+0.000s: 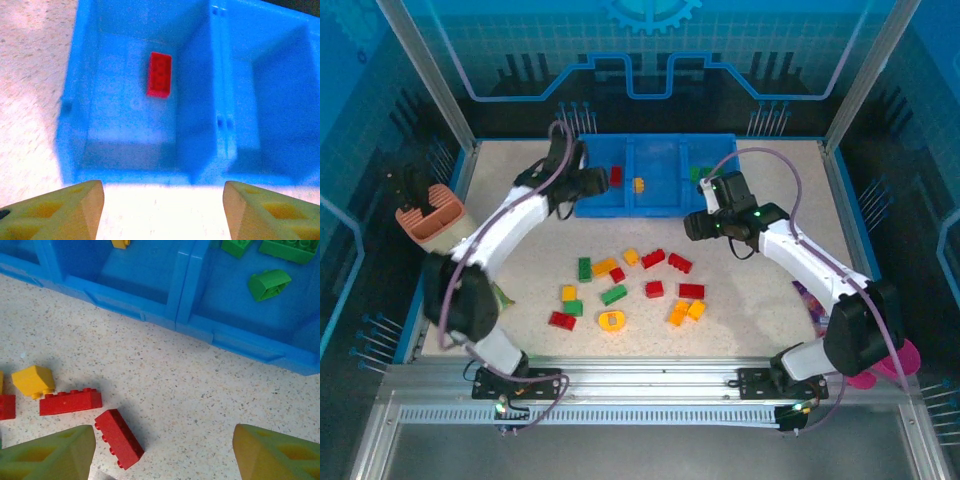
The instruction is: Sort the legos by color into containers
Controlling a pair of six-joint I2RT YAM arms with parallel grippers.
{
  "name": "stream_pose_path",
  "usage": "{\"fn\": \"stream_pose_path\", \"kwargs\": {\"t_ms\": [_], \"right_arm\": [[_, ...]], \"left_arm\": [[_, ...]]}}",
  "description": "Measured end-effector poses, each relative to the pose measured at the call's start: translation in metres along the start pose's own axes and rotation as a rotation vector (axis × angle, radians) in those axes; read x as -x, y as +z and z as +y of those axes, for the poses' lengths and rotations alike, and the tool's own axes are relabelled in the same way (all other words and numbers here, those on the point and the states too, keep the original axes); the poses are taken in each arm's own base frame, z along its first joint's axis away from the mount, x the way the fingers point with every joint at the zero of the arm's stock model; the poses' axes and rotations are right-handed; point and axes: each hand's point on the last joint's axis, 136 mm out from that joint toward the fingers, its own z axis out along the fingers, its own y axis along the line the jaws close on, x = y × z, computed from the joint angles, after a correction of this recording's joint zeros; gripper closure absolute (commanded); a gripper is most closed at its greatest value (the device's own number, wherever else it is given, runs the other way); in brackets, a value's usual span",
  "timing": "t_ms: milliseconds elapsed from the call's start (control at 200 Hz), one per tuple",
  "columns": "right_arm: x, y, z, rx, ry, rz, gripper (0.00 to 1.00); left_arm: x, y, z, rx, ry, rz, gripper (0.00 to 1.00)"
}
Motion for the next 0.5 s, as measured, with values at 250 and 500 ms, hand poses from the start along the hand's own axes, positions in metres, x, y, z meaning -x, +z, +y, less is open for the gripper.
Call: {"fn": "stream_pose_path", "kwargs": {"t_ms": [250, 500], "right_arm": [[0.01, -0.027, 0.007, 0.038, 0.006, -0.063, 0.24], [-0.004, -0.023, 0.014, 0.048, -0.013, 0.003, 0.23]], "left_arm": [[-0.116, -0.043, 0.063, 0.11, -0.015, 0.162, 0.35], [-0.2, -0.038, 0.093, 0.171, -0.023, 0.35, 0.35]]}}
